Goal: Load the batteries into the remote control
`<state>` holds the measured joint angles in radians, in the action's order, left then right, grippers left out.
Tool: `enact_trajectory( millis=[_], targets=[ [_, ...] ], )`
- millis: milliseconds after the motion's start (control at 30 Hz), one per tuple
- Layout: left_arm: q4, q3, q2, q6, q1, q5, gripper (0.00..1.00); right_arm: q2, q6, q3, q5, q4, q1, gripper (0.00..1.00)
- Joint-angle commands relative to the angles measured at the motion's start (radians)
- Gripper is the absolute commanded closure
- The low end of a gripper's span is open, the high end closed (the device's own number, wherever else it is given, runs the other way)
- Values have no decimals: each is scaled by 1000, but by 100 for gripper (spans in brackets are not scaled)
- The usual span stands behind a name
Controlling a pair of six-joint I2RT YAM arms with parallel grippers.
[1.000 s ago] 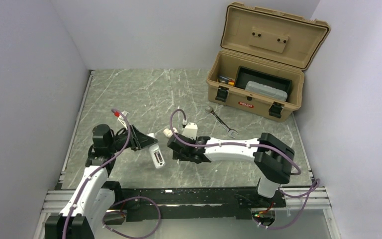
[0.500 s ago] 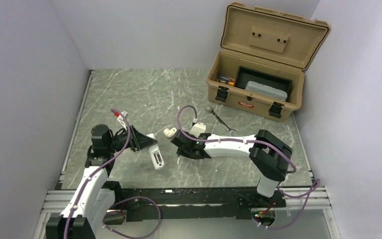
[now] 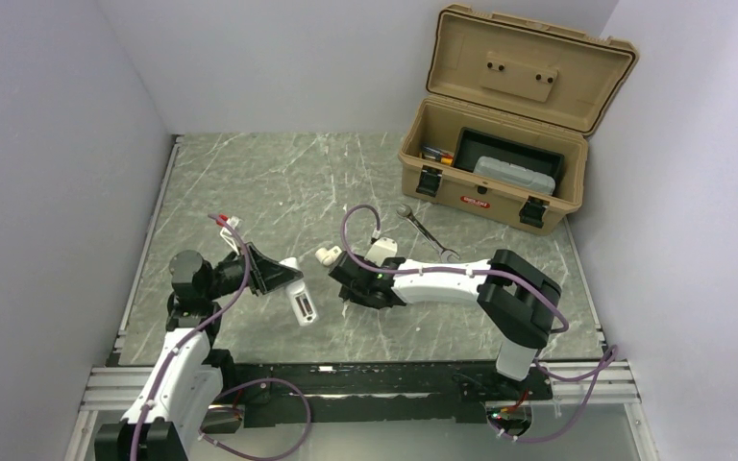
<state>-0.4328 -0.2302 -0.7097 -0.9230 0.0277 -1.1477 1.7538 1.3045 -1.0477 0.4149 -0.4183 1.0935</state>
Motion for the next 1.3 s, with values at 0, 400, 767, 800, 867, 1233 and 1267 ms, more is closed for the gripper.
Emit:
enact_trajectory(
  millis=[0,400,767,800,867,1233,1267],
  targets=[
    [-99,-6,9,-29,7,-37,100,-23,-77,-27,41,-3,-6,43],
    [-75,-7,-10,-24,22,-36,100,-147,-1261,50,-381,244,-27,47],
    [-73,0,-37,-42,51,-34,100,-353,-1801,308,-909,459,-197,45],
    [-64,-3,-46,-39,53,-34,100,-346,-1830,294,-914,436,-200,45],
    [-74,1,-60,-50,57,-35,100,-316,-1889,264,-929,392,-202,46],
    [-117,16,-79,-76,74,-47,100,-116,-2095,150,-1045,323,-259,50],
    [-120,17,-80,-78,75,-47,100,-101,-2106,137,-1045,313,-261,50]
  ],
)
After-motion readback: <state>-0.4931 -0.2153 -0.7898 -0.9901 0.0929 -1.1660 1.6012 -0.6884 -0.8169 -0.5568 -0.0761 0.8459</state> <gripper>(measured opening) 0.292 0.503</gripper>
